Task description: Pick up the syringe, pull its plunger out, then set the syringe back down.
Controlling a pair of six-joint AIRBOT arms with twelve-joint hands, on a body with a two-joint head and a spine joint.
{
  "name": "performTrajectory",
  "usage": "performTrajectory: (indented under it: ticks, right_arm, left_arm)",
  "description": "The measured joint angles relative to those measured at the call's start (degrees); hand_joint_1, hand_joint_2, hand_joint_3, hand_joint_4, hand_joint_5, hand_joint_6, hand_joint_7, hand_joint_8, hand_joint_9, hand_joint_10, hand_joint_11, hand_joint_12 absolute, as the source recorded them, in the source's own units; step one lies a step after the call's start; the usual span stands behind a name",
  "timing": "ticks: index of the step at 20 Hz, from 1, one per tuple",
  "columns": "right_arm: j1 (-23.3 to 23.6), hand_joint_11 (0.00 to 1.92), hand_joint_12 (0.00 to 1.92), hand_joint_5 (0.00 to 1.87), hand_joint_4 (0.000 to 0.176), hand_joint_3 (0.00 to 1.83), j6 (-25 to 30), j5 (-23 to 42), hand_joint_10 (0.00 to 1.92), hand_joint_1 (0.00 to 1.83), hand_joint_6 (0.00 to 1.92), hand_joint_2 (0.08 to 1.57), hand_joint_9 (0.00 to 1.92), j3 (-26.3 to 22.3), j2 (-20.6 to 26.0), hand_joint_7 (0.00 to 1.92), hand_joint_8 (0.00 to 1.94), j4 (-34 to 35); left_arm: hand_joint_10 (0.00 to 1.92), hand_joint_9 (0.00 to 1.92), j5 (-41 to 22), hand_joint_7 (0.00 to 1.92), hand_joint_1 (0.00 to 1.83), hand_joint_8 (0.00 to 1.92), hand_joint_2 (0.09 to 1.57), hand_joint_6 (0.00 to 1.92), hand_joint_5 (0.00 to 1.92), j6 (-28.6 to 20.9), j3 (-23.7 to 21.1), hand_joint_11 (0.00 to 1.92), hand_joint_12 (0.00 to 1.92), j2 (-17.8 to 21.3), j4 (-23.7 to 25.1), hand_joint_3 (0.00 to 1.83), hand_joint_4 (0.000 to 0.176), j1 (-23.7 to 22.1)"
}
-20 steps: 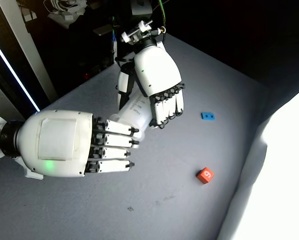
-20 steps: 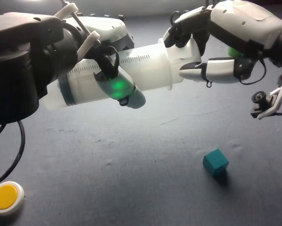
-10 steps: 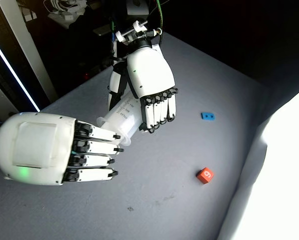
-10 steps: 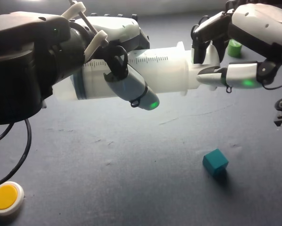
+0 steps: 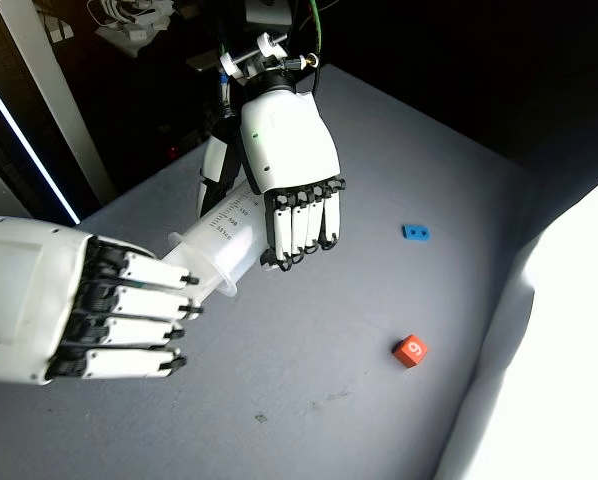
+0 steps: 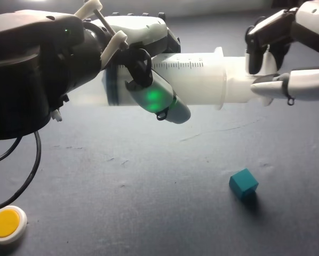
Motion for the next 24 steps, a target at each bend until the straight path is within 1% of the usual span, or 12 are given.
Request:
performTrajectory:
  ticks: [7, 9, 11, 13, 15, 16, 19, 20, 21, 22, 23, 24]
  right_arm:
    - [-0.07, 0.50, 1.38, 0.83, 0.000, 0.00, -0.72, -1.49, 0.89, 1.20, 1.12, 1.17, 0.87, -1.75, 4.55, 0.94, 1.17, 0.11]
    - [-0.07, 0.53, 1.38, 0.85, 0.000, 0.00, -0.72, -1.66, 0.89, 1.21, 1.08, 1.15, 0.90, -2.05, 4.98, 0.97, 1.12, 0.15]
    - [-0.09, 0.53, 1.40, 0.84, 0.000, 0.00, -0.70, -1.86, 0.91, 1.21, 1.09, 1.16, 0.90, -2.19, 5.55, 0.97, 1.13, 0.11]
    - [-0.50, 0.52, 1.38, 0.84, 0.000, 0.00, -1.05, -2.51, 0.89, 1.21, 1.11, 1.16, 0.89, -2.16, 6.32, 0.96, 1.13, 0.57]
    - [-0.55, 0.50, 1.38, 0.82, 0.000, 0.00, -1.25, -3.48, 0.85, 1.20, 1.16, 1.17, 0.88, -1.68, 6.45, 0.95, 1.14, 1.70]
    - [-0.55, 0.50, 1.38, 0.82, 0.000, 0.00, -1.22, -3.30, 0.85, 1.20, 1.16, 1.17, 0.89, -1.70, 6.51, 0.94, 1.15, 1.57]
    - [-0.52, 0.55, 1.35, 0.86, 0.000, 0.00, -1.18, -3.02, 0.87, 1.21, 1.08, 1.15, 0.92, -2.08, 6.12, 0.98, 1.10, 0.72]
    - [-0.52, 0.53, 1.36, 0.84, 0.000, 0.00, -1.18, -2.99, 0.86, 1.20, 1.12, 1.16, 0.88, -2.12, 6.03, 0.94, 1.15, 0.68]
    - [-0.52, 0.33, 1.36, 0.75, 0.000, 0.00, -1.27, -2.73, 0.77, 1.08, 1.31, 1.23, 0.67, -2.10, 6.01, 0.73, 0.71, 0.72]
    - [-0.42, 0.08, 1.32, 0.38, 0.000, 0.00, -1.60, -2.49, 0.56, 1.00, 0.58, 1.17, 0.44, -2.01, 5.88, 0.53, 0.36, 0.83]
    - [-0.17, 0.02, 1.20, 0.28, 0.000, 0.00, -1.95, -2.43, 0.33, 0.99, 0.20, 1.10, 0.40, -1.51, 5.25, 0.44, 0.13, 1.09]
    - [0.31, 0.00, 1.04, 0.24, 0.000, 0.00, -2.10, -2.49, 0.17, 0.96, 0.06, 1.03, 0.37, -0.98, 4.55, 0.37, 0.03, 1.18]
  left_arm:
    - [1.28, 0.67, -1.16, 0.82, 1.17, 1.43, 1.24, 1.30, 0.69, 0.96, 0.04, 0.45, 1.57, 0.00, 0.63, 0.00, 0.000, -0.04]
    - [1.24, 0.68, -1.68, 0.81, 1.16, 1.40, 1.25, 1.35, 0.68, 0.96, 0.09, 0.46, 1.53, 0.00, 0.63, 0.00, 0.000, -0.04]
    - [1.22, 0.67, -2.67, 0.82, 1.16, 1.40, 1.25, 1.35, 0.67, 0.98, 0.09, 0.45, 1.52, 0.00, 0.63, 0.00, 0.000, -0.04]
    - [1.25, 0.67, -5.07, 0.82, 1.16, 1.41, 1.25, 1.33, 0.67, 1.16, 0.74, 0.43, 1.57, 0.35, 0.61, 0.00, 0.000, -0.04]
    - [1.26, 0.70, -7.13, 0.84, 1.18, 1.39, 1.23, 1.27, 0.71, 1.33, 1.20, 0.47, 1.55, 0.90, 0.81, 0.00, 0.000, -0.04]
    - [1.28, 0.69, -7.72, 0.82, 1.17, 1.40, 1.23, 1.30, 0.70, 1.38, 1.27, 0.45, 1.56, 0.90, 0.81, 0.00, 0.000, -0.04]
    - [1.26, 0.69, -6.97, 0.83, 1.17, 1.39, 1.23, 1.28, 0.71, 1.29, 1.14, 0.46, 1.54, 0.83, 0.59, 0.00, 0.000, -0.04]
    - [1.25, 0.69, -6.69, 0.83, 1.17, 1.39, 1.23, 1.29, 0.71, 1.29, 1.14, 0.47, 1.54, 0.81, 0.59, 0.00, 0.000, -0.04]
    - [1.24, 0.70, -6.51, 0.82, 1.17, 1.39, 1.24, 1.30, 0.70, 1.29, 1.14, 0.48, 1.52, 0.81, 0.61, 0.00, 0.000, -0.04]
    - [1.25, 0.70, -6.49, 0.83, 1.17, 1.39, 1.23, 1.30, 0.70, 1.29, 1.14, 0.48, 1.52, 0.81, 0.61, 0.00, 0.000, -0.04]
    - [1.29, 0.67, -6.54, 0.80, 1.16, 1.44, 1.25, 1.34, 0.67, 1.29, 1.14, 0.46, 1.55, 0.81, 0.61, 0.00, 0.000, -0.04]
    - [1.30, 0.66, -6.58, 0.81, 1.17, 1.44, 1.25, 1.33, 0.67, 1.29, 1.14, 0.46, 1.54, 0.81, 0.61, 0.00, 0.000, -0.04]
